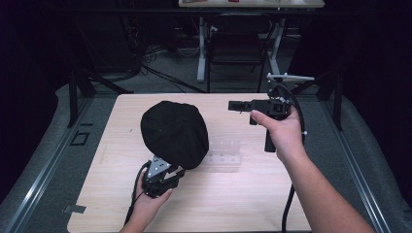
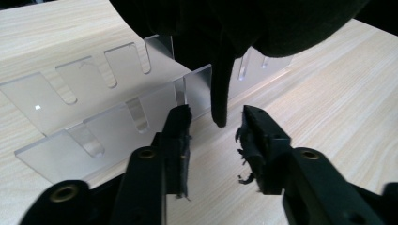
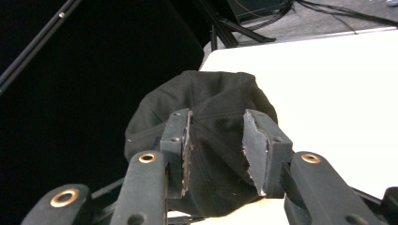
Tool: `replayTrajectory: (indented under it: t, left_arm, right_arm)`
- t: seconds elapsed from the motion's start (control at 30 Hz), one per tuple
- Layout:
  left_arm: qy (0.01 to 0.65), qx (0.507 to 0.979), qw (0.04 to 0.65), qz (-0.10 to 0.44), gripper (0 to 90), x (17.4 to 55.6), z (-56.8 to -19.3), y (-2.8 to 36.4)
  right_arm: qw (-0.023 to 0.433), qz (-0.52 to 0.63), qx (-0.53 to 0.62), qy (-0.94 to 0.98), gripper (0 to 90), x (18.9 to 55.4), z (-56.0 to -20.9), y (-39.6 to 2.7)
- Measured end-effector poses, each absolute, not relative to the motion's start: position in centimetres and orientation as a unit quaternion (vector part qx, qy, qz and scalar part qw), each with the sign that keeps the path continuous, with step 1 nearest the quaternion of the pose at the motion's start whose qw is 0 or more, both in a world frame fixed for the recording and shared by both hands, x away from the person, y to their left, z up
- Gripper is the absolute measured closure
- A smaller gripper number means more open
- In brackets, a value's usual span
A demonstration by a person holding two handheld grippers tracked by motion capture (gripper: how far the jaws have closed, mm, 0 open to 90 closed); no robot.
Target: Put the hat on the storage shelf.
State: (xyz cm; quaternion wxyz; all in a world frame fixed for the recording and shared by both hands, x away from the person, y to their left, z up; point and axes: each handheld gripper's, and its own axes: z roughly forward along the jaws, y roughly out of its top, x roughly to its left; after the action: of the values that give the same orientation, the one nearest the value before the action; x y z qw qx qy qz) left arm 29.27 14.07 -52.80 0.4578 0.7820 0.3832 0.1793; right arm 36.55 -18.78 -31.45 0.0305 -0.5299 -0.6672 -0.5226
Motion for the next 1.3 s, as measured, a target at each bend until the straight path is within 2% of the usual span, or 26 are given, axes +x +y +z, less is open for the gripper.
replayTrajectory:
  t: [0.13,0.37,0.9,1.3]
  left_arm:
    - [0.388,0.779,0.461,0.175,55.1,29.2,-52.6,14.5]
    - [0.399,0.77,0.47,0.162,48.9,28.5,-51.9,16.0]
    - [0.435,0.755,0.455,0.183,48.1,27.6,-52.6,20.6]
    - [0.45,0.749,0.453,0.18,47.4,27.5,-53.7,21.8]
  right_arm:
    - [0.015,-0.513,-0.532,-0.674,61.1,36.2,-31.8,-19.3]
    - [-0.003,-0.507,-0.537,-0.674,61.4,35.6,-32.6,-20.7]
    - [-0.054,-0.481,-0.551,-0.68,61.3,33.5,-35.0,-23.2]
    - [-0.092,-0.446,-0.549,-0.701,60.8,31.3,-37.9,-23.8]
